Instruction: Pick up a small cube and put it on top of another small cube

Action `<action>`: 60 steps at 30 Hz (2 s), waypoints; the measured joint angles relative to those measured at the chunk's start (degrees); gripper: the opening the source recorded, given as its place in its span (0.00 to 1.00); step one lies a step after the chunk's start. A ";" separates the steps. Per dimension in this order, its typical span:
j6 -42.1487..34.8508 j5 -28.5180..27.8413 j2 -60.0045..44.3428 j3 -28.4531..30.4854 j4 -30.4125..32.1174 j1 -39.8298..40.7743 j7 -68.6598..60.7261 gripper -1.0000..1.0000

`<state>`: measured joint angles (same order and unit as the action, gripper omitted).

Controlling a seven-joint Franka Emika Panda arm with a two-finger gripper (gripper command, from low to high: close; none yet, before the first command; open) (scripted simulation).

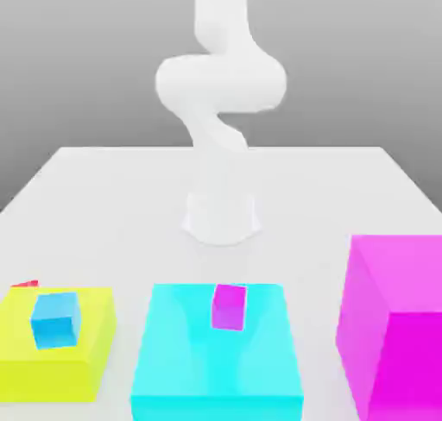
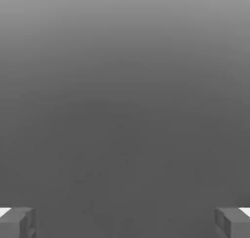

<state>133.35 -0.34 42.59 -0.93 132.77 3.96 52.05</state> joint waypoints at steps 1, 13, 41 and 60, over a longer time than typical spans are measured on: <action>0.66 -0.10 -1.40 -0.42 0.42 1.73 2.63 0.50; 8.20 -3.13 -17.02 -3.38 5.17 18.97 33.44 0.50; 26.35 1.16 -53.02 3.32 15.93 43.75 95.63 0.50; 26.69 1.98 -53.62 2.98 15.47 44.43 95.91 0.00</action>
<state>160.04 1.64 -11.03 2.06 148.24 48.39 147.96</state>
